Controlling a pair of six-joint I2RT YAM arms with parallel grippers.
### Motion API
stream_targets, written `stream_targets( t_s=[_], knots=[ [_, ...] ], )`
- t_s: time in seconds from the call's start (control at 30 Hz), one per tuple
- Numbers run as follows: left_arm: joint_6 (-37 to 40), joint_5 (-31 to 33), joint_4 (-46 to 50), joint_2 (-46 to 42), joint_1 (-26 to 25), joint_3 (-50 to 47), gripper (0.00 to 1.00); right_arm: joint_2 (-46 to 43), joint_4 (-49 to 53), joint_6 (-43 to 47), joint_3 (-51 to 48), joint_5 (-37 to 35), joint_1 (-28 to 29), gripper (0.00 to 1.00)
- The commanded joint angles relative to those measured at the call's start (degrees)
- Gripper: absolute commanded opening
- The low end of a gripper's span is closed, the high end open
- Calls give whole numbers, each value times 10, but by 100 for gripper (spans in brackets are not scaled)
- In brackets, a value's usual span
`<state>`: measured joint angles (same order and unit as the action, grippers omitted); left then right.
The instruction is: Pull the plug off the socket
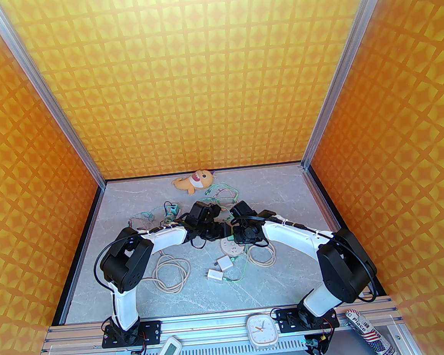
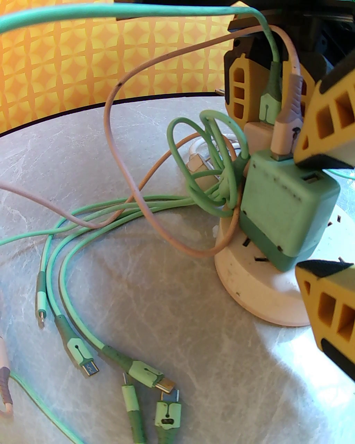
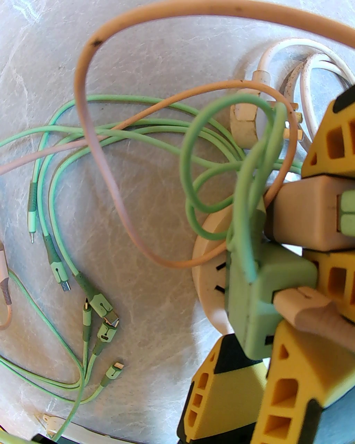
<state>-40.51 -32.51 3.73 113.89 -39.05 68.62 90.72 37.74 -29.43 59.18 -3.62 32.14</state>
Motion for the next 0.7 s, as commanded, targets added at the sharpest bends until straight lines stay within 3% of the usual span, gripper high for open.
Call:
stream_targets(
  t_s=[0.0,0.27,0.67],
  knots=[
    [8,159,194,101,-11,-70,47,-27,-22,0,33,-1,19,27],
    [10,159,197,98,-8,-64,44,9,-18,-19,43,-26,76,27],
    [12,158,184,76,9,-80,40,-29,-19,-4,13,-29,19,27]
  ],
)
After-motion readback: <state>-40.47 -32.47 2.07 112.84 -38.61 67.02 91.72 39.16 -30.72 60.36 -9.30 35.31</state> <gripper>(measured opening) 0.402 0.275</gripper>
